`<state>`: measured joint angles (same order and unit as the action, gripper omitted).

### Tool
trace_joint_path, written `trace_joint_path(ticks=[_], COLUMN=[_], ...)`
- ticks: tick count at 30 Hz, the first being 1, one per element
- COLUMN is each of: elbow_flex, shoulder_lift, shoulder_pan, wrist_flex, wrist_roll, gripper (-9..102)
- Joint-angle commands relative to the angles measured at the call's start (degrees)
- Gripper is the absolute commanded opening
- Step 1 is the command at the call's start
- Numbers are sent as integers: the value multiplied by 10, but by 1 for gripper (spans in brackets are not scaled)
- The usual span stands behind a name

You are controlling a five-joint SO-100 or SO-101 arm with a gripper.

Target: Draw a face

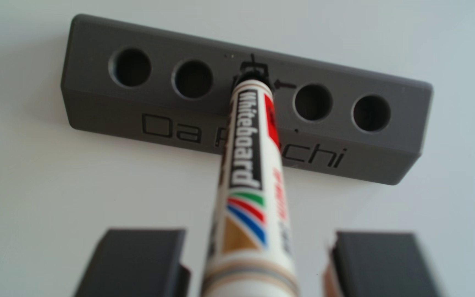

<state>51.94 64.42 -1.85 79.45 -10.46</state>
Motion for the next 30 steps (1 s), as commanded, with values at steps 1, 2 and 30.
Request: trace_joint_path(ticks=[1, 2, 30], elbow_flex=[-9, -11, -36], shoulder_lift=[18, 18, 17], shoulder_pan=[0, 0, 1], wrist_flex=[-7, -7, -8], wrist_roll=[-4, -4, -4], gripper=[99, 99, 99])
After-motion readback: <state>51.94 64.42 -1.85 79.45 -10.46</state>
